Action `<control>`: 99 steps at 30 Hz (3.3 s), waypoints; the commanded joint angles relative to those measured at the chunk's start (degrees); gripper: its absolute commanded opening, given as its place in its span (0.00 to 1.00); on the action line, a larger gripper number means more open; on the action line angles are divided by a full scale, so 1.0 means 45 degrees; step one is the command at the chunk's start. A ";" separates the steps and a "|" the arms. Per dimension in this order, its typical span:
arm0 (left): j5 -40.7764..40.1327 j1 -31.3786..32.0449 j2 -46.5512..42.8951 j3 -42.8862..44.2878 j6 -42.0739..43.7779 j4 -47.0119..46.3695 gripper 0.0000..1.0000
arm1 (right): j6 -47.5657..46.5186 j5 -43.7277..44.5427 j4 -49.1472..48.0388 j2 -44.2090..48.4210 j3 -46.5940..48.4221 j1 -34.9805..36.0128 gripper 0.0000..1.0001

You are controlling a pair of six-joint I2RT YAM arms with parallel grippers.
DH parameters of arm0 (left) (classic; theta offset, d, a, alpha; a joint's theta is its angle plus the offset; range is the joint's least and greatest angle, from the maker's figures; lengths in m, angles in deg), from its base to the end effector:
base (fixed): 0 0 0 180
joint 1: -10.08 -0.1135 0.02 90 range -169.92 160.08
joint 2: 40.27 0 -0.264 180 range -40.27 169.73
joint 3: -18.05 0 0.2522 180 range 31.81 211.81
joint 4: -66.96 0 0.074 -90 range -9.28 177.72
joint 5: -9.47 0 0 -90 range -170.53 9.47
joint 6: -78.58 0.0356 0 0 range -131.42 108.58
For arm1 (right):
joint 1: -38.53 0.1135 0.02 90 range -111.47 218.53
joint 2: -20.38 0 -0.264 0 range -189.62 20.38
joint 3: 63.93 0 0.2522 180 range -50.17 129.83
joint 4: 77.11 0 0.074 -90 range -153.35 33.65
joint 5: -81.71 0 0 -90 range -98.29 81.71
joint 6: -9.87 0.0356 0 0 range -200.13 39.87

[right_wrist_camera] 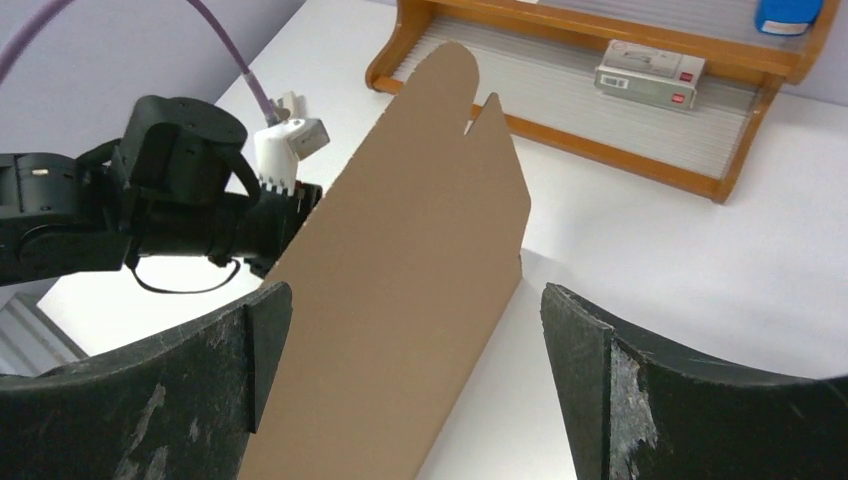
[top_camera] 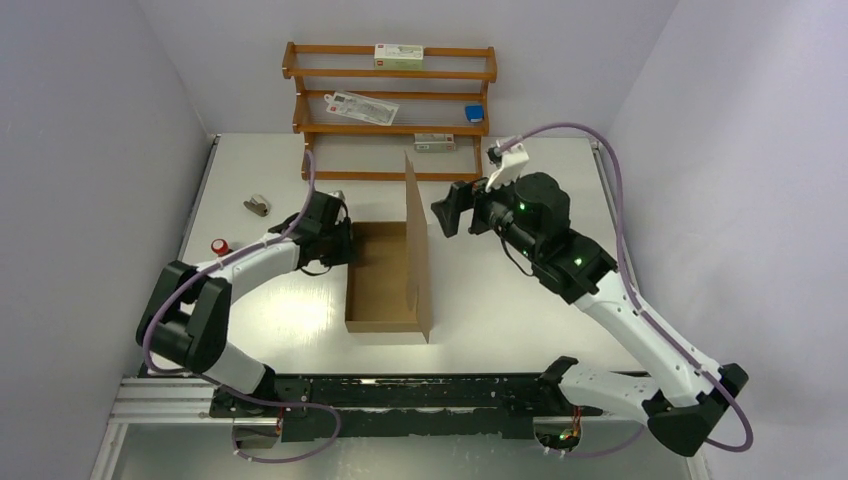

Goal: Fold the paper box

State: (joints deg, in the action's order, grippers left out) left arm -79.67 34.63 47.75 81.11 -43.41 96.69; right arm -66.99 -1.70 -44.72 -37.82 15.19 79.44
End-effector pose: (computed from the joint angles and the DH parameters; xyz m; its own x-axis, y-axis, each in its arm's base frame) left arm 0.2753 -0.1263 0.1815 -0.8538 -0.1924 -0.4837 -0.0342 0.9479 -0.3166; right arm 0.1717 0.1434 0.4062 -0.2749 0.0606 -0.9596 -0.5166 0.8324 0.2006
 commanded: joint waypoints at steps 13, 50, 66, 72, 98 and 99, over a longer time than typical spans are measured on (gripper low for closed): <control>-0.2663 -0.0320 -0.4159 0.2399 0.2190 0.2643 0.83 | 0.0592 0.1662 0.4071 -0.4089 0.4771 0.2026 0.96; -0.2912 -0.2780 -0.6846 0.1778 0.4804 0.3231 0.85 | -0.2392 0.7765 0.9306 -1.1123 1.2214 0.4469 0.00; -0.2521 -0.2986 -0.7417 0.1624 0.4872 0.3035 0.86 | -1.0846 -0.3508 0.4967 -0.9442 1.0118 0.1348 0.00; -0.2281 -0.3006 -0.7547 0.1623 0.5030 0.2970 0.85 | -1.2232 -0.7092 0.5497 -0.9716 1.0790 -0.0078 0.00; 0.1684 -0.3016 -0.5114 0.3655 0.6930 0.2471 0.83 | -0.9159 -0.2129 0.1547 -0.5416 0.5778 -0.0423 0.73; 0.1700 -0.3016 -0.4939 0.3769 0.6949 0.2451 0.82 | -0.9036 -0.1716 0.1578 -0.5062 0.5493 -0.0453 0.75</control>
State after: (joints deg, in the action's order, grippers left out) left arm -76.22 21.74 22.99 95.63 -14.40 109.23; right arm -112.56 -18.69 -33.99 -66.04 43.45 77.60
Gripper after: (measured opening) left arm 0.834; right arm 0.725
